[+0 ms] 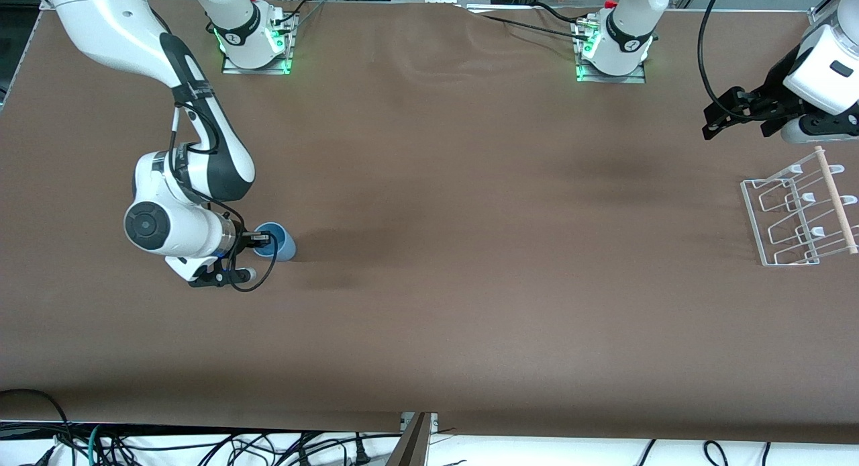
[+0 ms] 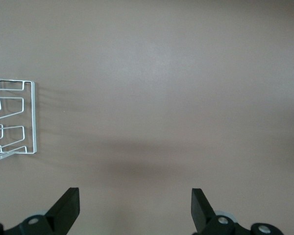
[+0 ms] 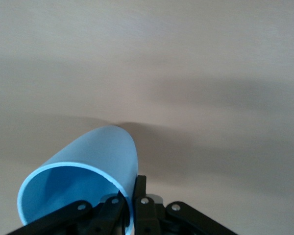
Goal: Transfer cup to left arm and place on rack
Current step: 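Lift the blue cup and carry it toward the table's middle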
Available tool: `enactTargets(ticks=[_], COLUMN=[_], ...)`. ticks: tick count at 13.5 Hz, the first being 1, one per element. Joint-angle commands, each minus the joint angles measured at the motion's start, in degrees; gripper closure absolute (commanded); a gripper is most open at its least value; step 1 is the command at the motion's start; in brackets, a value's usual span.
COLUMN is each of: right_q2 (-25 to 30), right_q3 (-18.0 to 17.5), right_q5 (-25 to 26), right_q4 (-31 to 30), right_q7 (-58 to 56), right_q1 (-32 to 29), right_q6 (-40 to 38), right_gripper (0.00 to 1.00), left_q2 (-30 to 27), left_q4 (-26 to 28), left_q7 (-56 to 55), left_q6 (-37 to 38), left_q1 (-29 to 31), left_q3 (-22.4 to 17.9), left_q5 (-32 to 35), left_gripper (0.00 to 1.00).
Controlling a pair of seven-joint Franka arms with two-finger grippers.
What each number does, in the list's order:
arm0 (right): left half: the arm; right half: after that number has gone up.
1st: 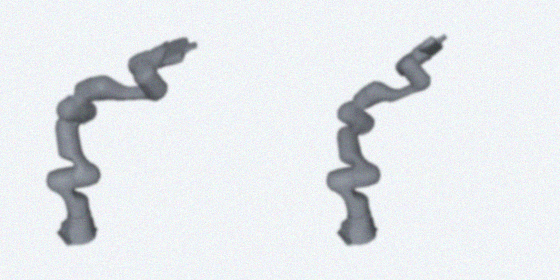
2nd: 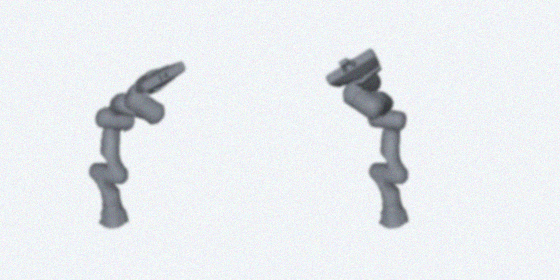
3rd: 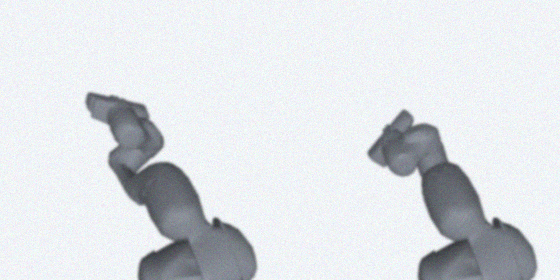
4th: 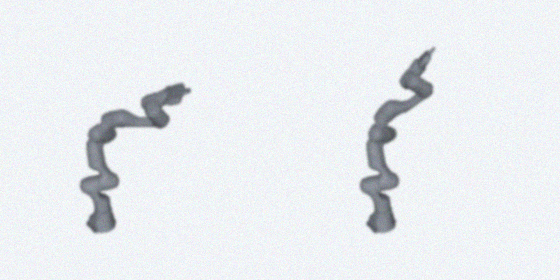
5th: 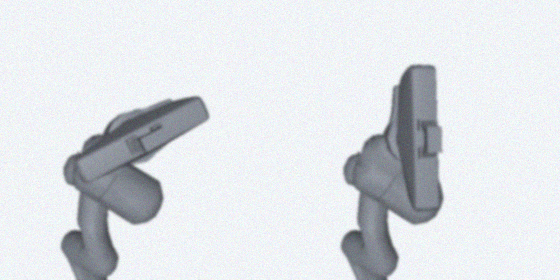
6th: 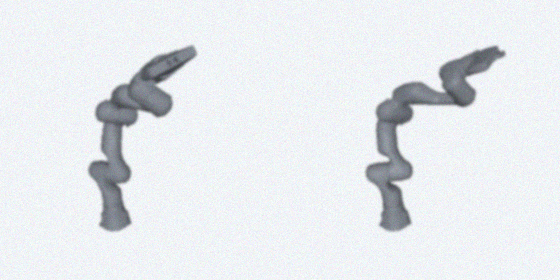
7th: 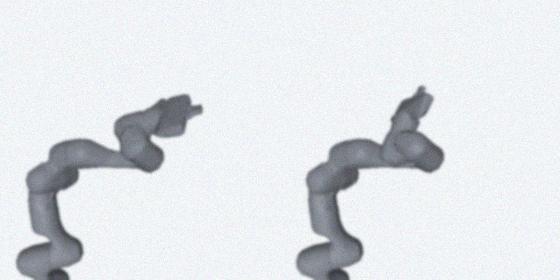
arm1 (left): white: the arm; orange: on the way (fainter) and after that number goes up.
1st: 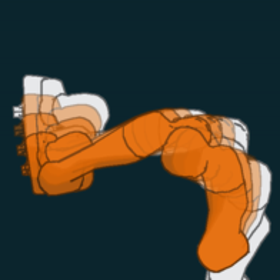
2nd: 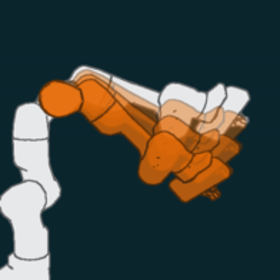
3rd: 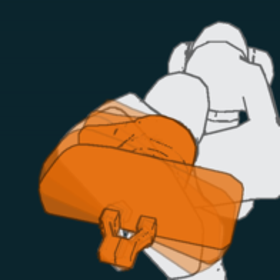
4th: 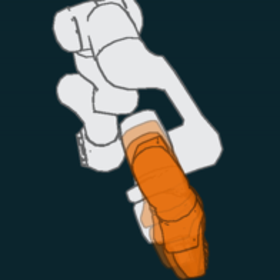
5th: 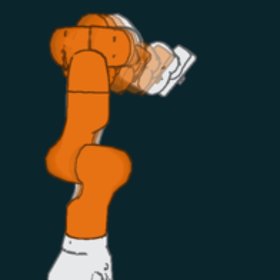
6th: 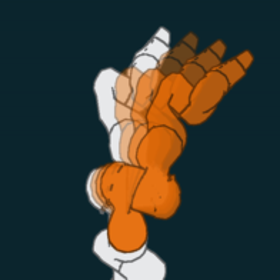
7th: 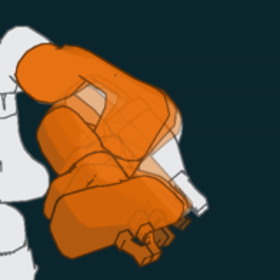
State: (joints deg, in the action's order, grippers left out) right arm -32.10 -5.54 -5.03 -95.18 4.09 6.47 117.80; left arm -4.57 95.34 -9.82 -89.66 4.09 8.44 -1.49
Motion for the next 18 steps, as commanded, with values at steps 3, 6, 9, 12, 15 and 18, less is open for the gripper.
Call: enactTargets(ticks=[3, 6, 9, 12, 15, 18], right_q2=[1.4, 1.4, 0.2, -0.4, -2.2, -5.1], right_q3=[-3.8, -8.2, -11.2, -11.2, -11.2, -11.2], right_q5=[-11.0, -20.8, -25.7, -33.1, -37.2, -42.2], right_q4=[4.7, 7.3, 12.3, 13.2, 14.8, 19.0], right_q7=[0.1, 10.3, 21.6, 23.2, 27.5, 28.5], right_q1=[-0.3, 0.2, 3.1, 6.9, 11.5, 14.6], right_q6=[-5.4, -6.9, -6.5, -2.5, 4.8, 5.3], right_gripper=[1.0, 1.0, 1.0, 1.0, 1.0, 1.0], left_q2=[0.9, 0.8, 0.9, 0.9, 0.9, 0.9], left_q4=[-1.8, -1.7, -1.8, -1.8, -1.8, -1.8], left_q7=[-0.6, -0.6, -0.6, -0.5, -0.5, -0.5], left_q6=[1.5, 1.7, 2.1, 1.7, 1.7, 1.7], left_q1=[0.3, 0.4, 0.4, 0.4, 0.4, 0.4], left_q3=[0.0, 0.0, 0.0, 0.0, 0.0, 0.0], left_q5=[-0.4, -0.4, -0.4, -0.3, -0.4, -0.4], left_gripper=[0.0, 0.0, 0.0, 0.0, 0.0, 0.0])
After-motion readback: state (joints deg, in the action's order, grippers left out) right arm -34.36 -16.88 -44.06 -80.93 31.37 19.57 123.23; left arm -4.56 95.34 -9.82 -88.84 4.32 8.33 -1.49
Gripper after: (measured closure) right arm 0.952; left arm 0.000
